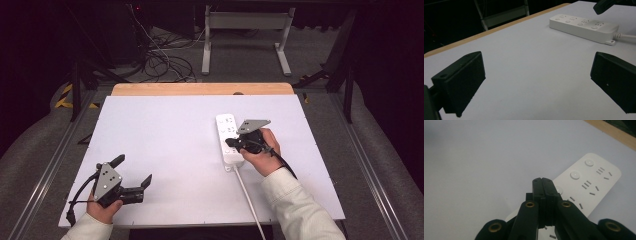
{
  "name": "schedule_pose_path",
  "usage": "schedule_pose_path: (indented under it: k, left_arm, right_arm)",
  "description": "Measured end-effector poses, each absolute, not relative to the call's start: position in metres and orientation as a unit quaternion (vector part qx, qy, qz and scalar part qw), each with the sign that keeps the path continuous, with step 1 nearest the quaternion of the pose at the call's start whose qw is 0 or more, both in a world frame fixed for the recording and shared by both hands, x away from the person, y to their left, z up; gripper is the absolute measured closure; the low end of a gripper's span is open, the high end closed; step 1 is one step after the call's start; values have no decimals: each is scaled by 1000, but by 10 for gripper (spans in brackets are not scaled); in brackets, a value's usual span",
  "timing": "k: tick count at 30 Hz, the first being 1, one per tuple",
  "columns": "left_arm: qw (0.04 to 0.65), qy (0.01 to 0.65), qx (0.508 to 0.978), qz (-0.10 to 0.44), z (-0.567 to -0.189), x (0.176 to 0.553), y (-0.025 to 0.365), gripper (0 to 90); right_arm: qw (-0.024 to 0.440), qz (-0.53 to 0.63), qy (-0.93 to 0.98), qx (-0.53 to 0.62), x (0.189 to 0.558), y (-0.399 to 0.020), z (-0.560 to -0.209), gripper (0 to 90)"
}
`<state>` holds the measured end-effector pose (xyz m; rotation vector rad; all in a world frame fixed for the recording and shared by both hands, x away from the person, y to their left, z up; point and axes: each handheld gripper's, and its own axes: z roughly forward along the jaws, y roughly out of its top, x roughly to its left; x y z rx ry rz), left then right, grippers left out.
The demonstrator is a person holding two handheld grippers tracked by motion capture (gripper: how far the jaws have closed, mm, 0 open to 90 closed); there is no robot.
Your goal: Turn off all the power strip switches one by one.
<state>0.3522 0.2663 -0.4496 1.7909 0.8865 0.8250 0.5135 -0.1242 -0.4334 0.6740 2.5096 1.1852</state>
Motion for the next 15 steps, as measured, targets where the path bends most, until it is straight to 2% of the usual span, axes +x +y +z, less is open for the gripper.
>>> schedule_pose_path:
  k: [7, 15]
  left_arm:
    - [472, 362, 731, 334, -450, 352, 266, 2]
    - [472, 362, 731, 334, -450, 352, 266, 2]
  right_arm:
    - [119, 396, 875, 253, 520, -122, -442, 900]
    - [116, 380, 883, 251, 520, -118, -447, 900]
